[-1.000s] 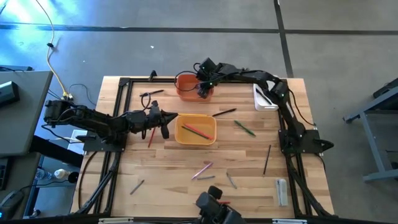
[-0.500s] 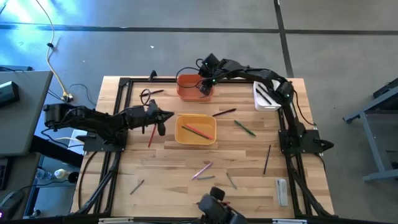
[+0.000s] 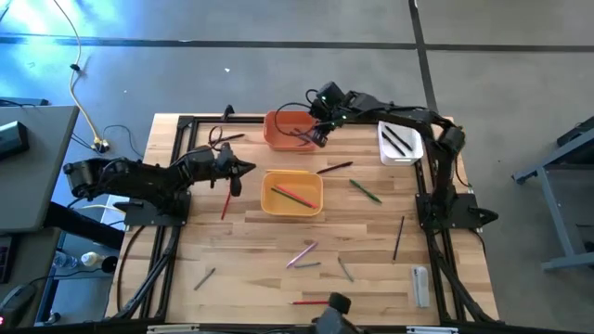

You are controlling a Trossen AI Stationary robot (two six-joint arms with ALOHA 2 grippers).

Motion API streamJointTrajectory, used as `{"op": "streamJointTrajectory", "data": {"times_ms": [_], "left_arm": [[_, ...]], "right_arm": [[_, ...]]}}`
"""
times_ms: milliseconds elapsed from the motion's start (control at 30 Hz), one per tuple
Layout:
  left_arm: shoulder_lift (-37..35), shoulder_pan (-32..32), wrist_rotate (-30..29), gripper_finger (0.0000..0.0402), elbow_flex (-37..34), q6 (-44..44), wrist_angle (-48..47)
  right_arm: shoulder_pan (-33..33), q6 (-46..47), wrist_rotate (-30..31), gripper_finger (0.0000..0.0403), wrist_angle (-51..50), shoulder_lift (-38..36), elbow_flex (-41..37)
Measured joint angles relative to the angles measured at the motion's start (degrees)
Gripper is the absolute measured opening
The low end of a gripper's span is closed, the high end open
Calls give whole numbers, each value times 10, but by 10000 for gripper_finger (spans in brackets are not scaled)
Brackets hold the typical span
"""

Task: Sort crayons/erasers/pens/pencils in bins
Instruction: Put the yellow pencil into the yellow bin

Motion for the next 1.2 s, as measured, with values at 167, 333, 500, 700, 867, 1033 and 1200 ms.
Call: {"op": "streamJointTrajectory", "data": {"times_ms": [167,333,500,700,867,1033,1200], "left_arm": [[18,27,31,0,3,15,-5],[74,36,41,13,29,28,-6],[149,36,43,57,71,46,-5],[221,44,61,116,105,66,-4],[264,45,65,145,117,92,-4],[297,45,60,148,132,116,-4],[330,45,60,138,150,142,-1]], "right_arm": [[3,35,-4,5,131,-71,-124],[2,50,-2,1,182,-137,-188],[2,51,0,1,178,-176,-201],[5,47,0,0,179,-193,-201],[5,46,0,0,178,-194,-201],[5,42,0,0,178,-194,-201],[8,43,0,0,182,-194,-201]]}}
